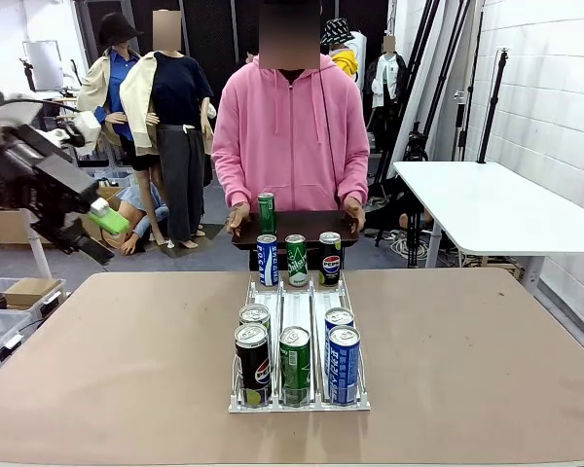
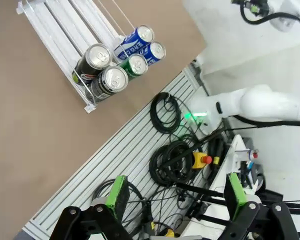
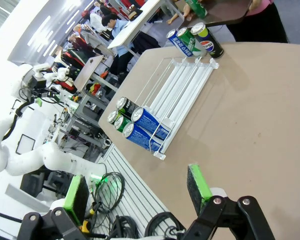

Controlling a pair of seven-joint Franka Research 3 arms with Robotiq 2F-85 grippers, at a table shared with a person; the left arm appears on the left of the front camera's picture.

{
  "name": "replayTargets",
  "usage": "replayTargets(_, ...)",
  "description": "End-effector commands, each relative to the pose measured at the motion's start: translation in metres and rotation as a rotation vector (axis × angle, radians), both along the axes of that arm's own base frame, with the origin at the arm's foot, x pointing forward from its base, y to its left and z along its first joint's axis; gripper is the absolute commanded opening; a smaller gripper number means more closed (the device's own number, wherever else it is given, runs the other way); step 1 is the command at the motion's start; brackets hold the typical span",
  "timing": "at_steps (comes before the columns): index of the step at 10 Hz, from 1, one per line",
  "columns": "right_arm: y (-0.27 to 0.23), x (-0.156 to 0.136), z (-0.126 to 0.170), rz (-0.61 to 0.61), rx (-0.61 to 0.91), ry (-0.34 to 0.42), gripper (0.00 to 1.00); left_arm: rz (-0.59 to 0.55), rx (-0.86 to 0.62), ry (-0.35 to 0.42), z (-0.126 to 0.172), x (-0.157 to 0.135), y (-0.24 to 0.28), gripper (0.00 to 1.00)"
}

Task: Retrieve and hand over the desired beverage to the person.
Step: Pick up another can of the same type that the person held from the Automatic Can Dispenser.

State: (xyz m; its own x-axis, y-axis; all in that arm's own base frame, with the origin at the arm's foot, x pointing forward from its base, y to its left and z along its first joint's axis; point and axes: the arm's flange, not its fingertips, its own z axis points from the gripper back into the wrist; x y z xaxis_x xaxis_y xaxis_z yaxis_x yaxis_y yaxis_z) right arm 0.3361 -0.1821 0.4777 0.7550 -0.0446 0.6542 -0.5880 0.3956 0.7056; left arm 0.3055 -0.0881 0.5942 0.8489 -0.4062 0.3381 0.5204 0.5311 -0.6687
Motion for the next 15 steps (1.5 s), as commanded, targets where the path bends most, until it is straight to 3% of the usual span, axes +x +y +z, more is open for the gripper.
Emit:
replayTargets(1,-0.001,0.0,0.0,0.003,0.011,-0.013,1.0,-0.02,0.082,-0.02,-0.001,-0.011,-0.022,1.0)
replayTargets(3,-0.001,0.0,0.0,0.003,0.011,-0.013,1.0,-0.043,0.157,-0.065,-0.007,-0.018,-0.053,1.0)
replayTargets(15,-0.001,0.0,0.0,0.003,0.011,-0.013,1.0,0.016,0.535,-0.292,-0.08,0.017,-0.202,1.0)
